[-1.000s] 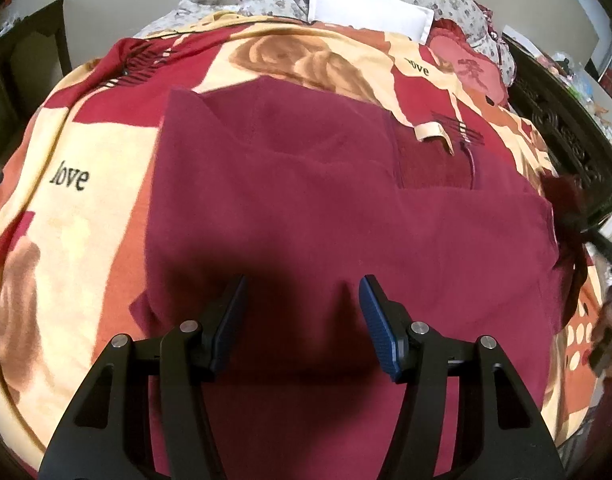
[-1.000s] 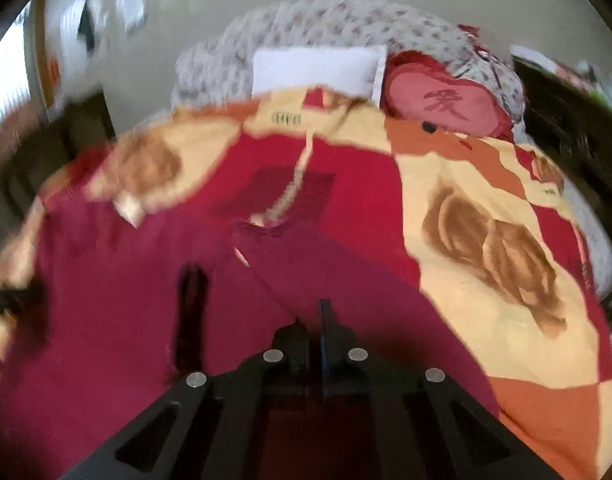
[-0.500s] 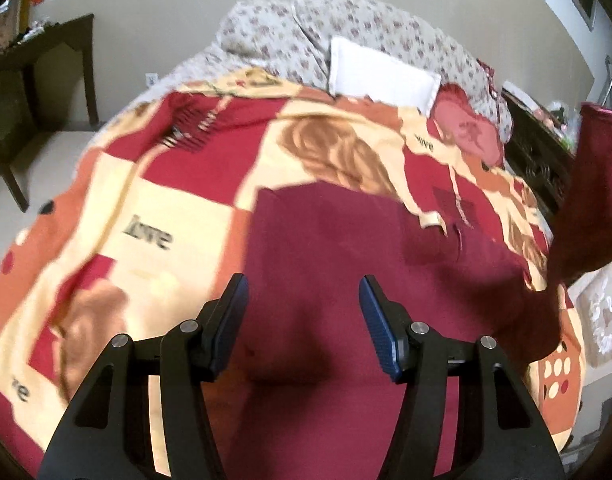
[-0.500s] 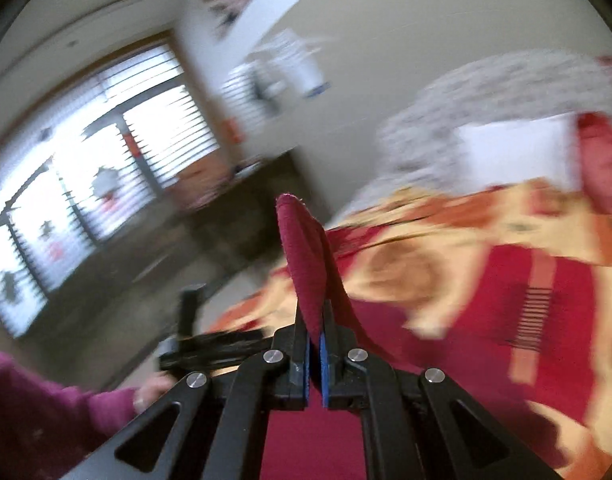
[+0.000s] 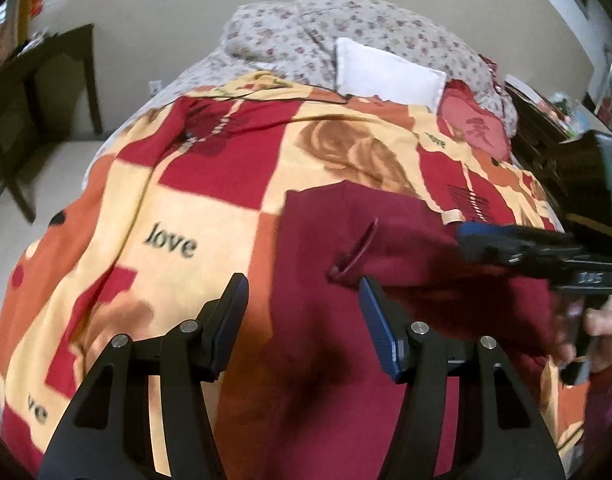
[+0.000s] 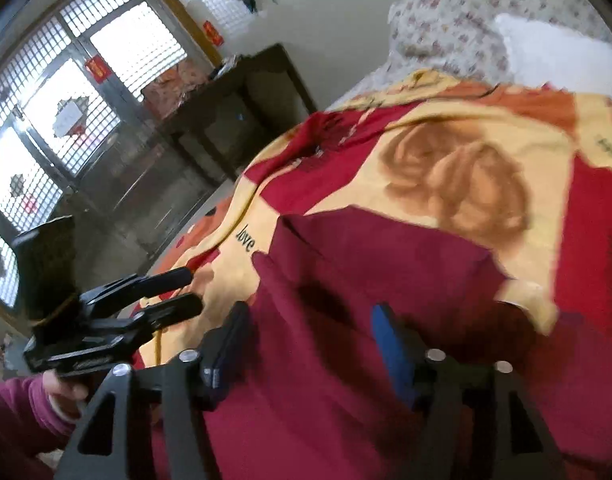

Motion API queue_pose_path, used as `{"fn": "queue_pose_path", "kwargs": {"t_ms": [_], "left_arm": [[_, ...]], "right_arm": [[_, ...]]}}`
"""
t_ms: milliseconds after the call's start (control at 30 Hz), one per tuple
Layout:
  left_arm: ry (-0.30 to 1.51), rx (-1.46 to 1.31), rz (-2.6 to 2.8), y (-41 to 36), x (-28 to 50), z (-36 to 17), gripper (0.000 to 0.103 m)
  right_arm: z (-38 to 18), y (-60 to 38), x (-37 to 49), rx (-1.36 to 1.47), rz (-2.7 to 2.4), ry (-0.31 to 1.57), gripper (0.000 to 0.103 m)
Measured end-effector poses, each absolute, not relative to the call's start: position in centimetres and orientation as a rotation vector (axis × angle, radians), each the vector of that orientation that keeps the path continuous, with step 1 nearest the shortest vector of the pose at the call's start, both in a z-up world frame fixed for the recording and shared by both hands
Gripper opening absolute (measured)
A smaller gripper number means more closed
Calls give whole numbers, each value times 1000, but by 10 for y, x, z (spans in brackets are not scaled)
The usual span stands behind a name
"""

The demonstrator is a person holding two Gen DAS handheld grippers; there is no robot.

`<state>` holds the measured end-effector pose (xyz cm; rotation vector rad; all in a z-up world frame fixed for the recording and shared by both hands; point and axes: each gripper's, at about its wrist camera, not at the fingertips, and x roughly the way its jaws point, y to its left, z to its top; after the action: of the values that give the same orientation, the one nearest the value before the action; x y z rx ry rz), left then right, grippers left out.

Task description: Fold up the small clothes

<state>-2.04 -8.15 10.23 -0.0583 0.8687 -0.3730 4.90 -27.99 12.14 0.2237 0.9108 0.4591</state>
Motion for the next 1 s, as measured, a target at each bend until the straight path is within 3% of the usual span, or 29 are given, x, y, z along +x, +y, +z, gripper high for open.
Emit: {"fn": "queue_pose_path", "kwargs": {"t_ms": [300,567,733,1000], "left_arm": [[886,105,-472,-137,0,69,57],[867,120,-542,-145,0,73,57],[895,81,-544,-141,12,77,57],[898,-50,-489,-113,31,91,57]], "right_arm": [[132,-343,-28,345,377,847,62],[109,-314,-75,406,554,915,62],[66,-297,-37,409,550,1035,62],[105,-322,49,452,366,834,62]]}}
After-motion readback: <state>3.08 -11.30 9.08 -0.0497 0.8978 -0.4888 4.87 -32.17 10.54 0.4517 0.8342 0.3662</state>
